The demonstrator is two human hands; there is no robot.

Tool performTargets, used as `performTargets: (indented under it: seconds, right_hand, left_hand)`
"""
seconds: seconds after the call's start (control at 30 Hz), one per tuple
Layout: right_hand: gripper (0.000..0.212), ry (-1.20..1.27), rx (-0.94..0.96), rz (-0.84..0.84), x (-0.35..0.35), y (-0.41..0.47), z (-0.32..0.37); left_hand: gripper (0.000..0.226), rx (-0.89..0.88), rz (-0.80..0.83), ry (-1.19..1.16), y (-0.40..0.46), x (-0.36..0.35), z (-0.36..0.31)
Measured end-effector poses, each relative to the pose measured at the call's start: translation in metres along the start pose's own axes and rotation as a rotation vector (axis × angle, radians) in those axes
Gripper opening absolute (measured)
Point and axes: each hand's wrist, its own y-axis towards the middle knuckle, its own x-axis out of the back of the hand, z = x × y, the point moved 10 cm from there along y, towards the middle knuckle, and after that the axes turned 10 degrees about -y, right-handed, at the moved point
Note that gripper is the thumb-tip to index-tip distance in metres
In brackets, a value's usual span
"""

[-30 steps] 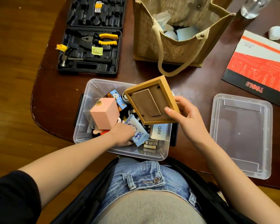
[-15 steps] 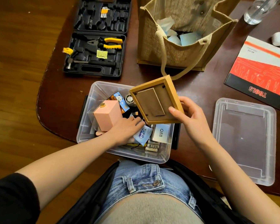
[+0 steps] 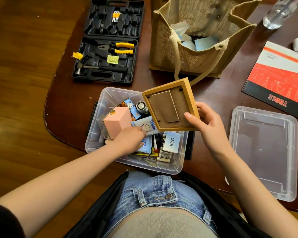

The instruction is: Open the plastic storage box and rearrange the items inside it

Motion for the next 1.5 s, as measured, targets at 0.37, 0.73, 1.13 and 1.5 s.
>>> performTargets:
  seconds: [0.37, 0.73, 1.13, 1.5]
  right_hand:
    - [0.019, -0.015, -0.023, -0.029, 0.010, -0.005, -0.009]
    - [0.018, 0.009, -0.031, -0.053, 0.016, -0.008, -0.012]
    - [0.018, -0.042, -0.025, -0.069, 0.010, -0.007, -0.010]
    - [0.019, -0.020, -0.033, -0.120, 0.014, 0.002, -0.006]
  left_hand:
    - [0.035, 0.230, -0.057, 0.184, 0.006, -0.019, 0.006]
    - [0.040, 0.118, -0.065, 0.209, 0.018, -0.017, 0.005]
    - [0.012, 0.066, 0.029, 0.018, 0.023, 0.001, 0.000]
    - [0.024, 0.361, -0.733, -0.560, -0.035, 0.113, 0.083]
